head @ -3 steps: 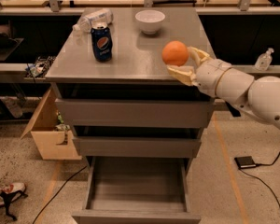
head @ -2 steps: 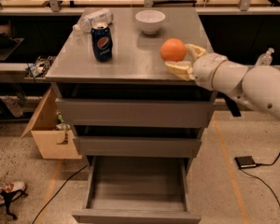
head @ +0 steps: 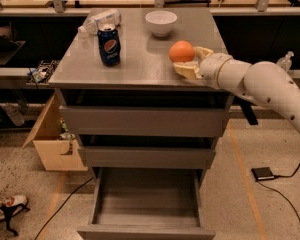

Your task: Pick orange from bottom drawer and place on counter

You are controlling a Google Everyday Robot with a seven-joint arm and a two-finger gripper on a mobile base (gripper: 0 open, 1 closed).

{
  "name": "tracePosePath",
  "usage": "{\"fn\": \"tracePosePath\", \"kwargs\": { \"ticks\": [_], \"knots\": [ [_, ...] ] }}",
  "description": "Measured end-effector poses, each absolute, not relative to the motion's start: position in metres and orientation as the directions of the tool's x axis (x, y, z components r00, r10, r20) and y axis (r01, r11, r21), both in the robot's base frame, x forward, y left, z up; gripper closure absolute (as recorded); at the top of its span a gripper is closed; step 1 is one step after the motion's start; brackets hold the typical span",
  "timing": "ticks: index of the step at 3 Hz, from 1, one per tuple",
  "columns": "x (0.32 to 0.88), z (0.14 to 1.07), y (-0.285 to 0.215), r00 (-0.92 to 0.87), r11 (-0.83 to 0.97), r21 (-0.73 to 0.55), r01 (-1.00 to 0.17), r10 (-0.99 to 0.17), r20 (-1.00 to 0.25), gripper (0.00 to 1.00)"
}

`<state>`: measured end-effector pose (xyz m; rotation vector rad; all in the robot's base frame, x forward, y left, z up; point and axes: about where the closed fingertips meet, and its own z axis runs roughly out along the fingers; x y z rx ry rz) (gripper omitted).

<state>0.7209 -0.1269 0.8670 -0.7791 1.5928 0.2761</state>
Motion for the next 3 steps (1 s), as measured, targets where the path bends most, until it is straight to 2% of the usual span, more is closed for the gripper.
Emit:
{"fn": "tracePosePath", "kwargs": {
  "ticks": [1, 2, 3],
  "knots": [
    [0.7405, 0.8553, -0.1216, -0.009, 0.743, -0.237, -0.626, -0.311, -0.95, 1.0],
    [0.7431, 0.8538, -0.1184, -0.011, 0.741, -0.234, -0.63, -0.31, -0.951, 0.85],
    [0.7433, 0.8533, -0.116, -0.01, 0.739, -0.234, -0.632, -0.309, -0.951, 0.63]
  ]
}}
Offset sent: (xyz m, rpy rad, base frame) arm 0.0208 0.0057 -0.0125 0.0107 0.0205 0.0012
